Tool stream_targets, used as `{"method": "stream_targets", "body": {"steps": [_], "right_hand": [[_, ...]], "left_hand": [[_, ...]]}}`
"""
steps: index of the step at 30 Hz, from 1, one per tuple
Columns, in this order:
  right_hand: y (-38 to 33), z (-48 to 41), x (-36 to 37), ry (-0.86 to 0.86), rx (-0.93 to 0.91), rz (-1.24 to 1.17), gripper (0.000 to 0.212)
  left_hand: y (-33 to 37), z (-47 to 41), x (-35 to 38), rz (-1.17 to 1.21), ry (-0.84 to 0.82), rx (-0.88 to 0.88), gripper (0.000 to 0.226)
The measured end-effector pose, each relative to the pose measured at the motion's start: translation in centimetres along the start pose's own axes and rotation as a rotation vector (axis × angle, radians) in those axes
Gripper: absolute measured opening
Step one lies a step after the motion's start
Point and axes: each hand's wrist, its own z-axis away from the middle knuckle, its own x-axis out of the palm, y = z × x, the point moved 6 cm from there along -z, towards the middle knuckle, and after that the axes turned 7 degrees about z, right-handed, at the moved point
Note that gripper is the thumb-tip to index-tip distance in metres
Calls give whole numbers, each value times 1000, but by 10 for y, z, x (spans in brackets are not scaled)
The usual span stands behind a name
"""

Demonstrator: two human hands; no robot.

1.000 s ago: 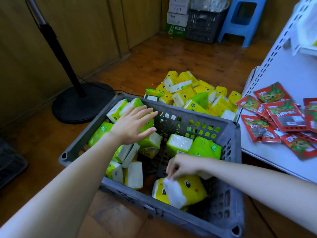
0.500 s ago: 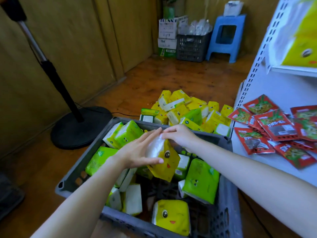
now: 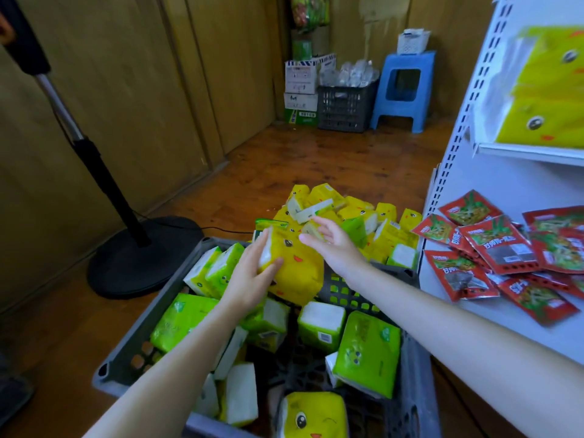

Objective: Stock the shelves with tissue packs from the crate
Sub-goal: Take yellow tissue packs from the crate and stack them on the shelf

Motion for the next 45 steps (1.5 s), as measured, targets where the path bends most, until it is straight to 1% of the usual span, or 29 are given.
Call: {"method": "stream_targets", "body": {"steps": [2, 4, 6, 7, 10, 11, 16, 20, 23, 25, 26, 28, 29, 31, 32, 34, 36, 39, 41, 43, 45], "right_hand": [[10, 4, 5, -33, 5, 14, 68], [14, 10, 15, -113, 9, -42, 75], [9, 12, 23, -149, -67, -58, 79], [4, 12, 24, -139, -108, -32, 78], [-6, 12, 21, -62, -171, 28, 67], [-7, 12, 19, -39, -180, 36, 65], [-12, 14, 17, 13, -246, 122, 66], [-16, 13, 14, 64, -277, 121, 67], [-22, 12, 6, 84, -279, 83, 67], [-28, 13, -1, 120, -291, 71, 65], [-31, 14, -6, 137, -301, 69, 64], [-44, 17, -17, 178, -340, 73, 61], [-53, 18, -24, 203, -369, 72, 59], [-77, 23, -46, 262, -440, 70, 55], [-92, 26, -60, 293, -477, 69, 53], [-119, 30, -89, 352, -536, 56, 52], [-144, 36, -124, 421, -571, 41, 52], [-172, 50, -185, 559, -632, 27, 48], [-185, 64, -234, 678, -668, 23, 47], [-187, 80, -288, 794, -689, -5, 46], [-179, 98, -344, 902, -681, -23, 45]], "left_hand": [[1, -2, -9, 130, 97, -59, 59], [6, -2, -14, 250, 169, -90, 57], [8, -2, -16, 334, 205, -102, 55], [9, -2, -17, 361, 215, -102, 58], [8, -3, -18, 408, 210, -118, 76], [10, -3, -19, 416, 210, -125, 76], [18, -6, -22, 482, 285, -167, 58], [21, -12, -21, 510, 292, -123, 43], [39, -18, -20, 568, 259, -73, 40], [54, -20, -20, 542, 252, -72, 39], [56, -23, -20, 551, 245, -70, 44], [65, -31, -18, 574, 208, -83, 61], [73, -35, -17, 605, 195, -72, 60], [105, -43, -15, 688, 168, 6, 37], [121, -51, -13, 718, 144, 41, 34], [161, -62, -10, 684, 111, 134, 37], [199, -74, -4, 636, 79, 203, 48], [262, -92, 21, 576, -38, 310, 39], [301, -98, 50, 525, -141, 369, 44], [329, -102, 82, 411, -199, 419, 51], [346, -101, 118, 223, -237, 498, 45]]}}
